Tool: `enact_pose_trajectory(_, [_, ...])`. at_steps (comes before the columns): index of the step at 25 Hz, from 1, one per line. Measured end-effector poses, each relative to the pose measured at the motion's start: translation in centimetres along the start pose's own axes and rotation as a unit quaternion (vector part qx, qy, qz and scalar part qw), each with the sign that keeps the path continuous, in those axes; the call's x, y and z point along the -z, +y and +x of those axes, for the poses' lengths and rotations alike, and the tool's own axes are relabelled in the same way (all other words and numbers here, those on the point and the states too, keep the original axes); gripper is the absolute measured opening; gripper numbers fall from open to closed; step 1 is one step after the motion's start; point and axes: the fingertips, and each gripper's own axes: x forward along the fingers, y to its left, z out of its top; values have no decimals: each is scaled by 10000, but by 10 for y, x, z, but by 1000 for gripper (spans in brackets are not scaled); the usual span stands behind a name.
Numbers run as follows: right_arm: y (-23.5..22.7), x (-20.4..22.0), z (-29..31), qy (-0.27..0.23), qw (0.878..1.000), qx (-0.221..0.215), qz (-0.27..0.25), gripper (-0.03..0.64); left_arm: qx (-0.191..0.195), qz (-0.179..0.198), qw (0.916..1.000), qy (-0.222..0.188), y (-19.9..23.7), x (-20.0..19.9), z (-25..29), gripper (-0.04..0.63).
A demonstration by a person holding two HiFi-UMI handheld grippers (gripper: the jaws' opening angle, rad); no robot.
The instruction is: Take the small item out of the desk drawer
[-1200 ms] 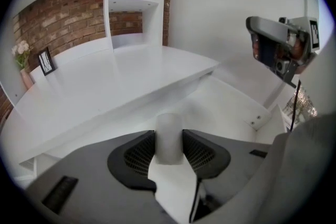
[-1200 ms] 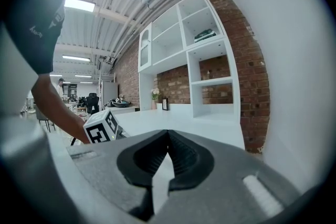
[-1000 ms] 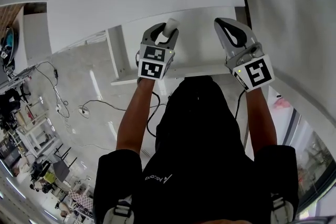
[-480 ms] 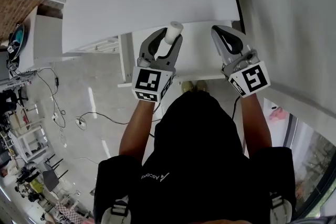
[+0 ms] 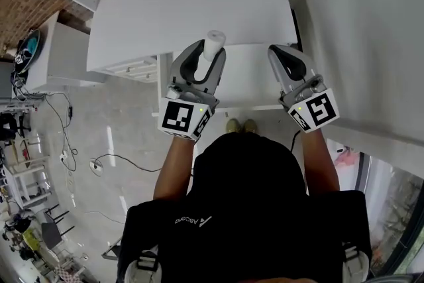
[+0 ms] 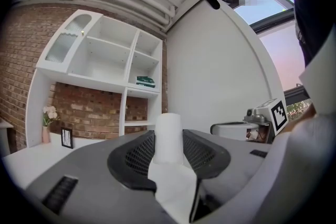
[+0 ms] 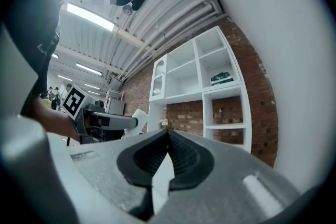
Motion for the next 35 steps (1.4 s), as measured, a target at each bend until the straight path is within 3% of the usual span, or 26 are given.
enact_pose_trajectory(10, [7, -20, 0, -171, 9999, -21, -16, 0, 98, 134, 9997, -188, -10, -25, -8, 164])
enact_pose_trajectory(35, [0, -19, -1, -161, 9998, 100, -71, -2, 187, 154, 9995, -199, -12, -28, -2, 164])
